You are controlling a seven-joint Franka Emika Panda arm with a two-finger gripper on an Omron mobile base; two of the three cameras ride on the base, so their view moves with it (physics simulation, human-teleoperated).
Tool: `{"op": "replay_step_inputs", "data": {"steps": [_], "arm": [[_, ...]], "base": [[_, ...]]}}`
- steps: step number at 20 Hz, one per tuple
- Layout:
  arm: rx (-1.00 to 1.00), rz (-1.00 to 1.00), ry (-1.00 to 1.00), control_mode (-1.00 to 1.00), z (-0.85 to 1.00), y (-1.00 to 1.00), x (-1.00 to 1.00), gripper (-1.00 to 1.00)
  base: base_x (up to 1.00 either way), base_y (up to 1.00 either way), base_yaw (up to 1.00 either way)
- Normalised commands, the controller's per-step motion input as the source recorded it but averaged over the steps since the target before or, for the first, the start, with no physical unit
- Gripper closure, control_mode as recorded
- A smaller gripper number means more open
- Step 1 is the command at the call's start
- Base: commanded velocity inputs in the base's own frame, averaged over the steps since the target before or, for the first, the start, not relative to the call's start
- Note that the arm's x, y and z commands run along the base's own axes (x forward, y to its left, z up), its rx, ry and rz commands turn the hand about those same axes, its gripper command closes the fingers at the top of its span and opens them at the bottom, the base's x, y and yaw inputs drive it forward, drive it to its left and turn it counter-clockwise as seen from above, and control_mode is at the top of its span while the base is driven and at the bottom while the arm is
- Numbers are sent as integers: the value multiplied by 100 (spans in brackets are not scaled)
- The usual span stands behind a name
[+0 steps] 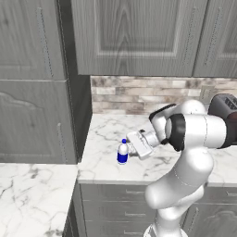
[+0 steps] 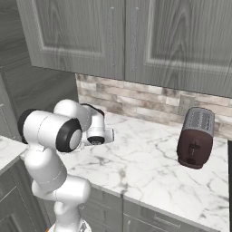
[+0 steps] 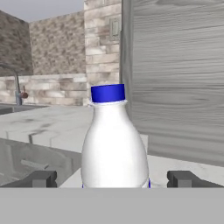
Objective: Place the drinks on the dining counter in a tight cluster.
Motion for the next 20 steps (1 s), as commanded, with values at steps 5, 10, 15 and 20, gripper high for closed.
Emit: {"op": "replay_step_inputs", "data": {"steps": [5, 10, 15, 20], "arm": [[0, 0, 0, -100, -13, 4, 0, -100], [0, -4, 0, -100, -2, 12, 4, -100], [0, -7, 0, -100, 0, 13, 9, -100], [0, -5, 0, -100, 0, 10, 1, -100]], "base": [[0, 0, 0], [0, 0, 0], [0, 0, 0], [0, 0, 0]]}}
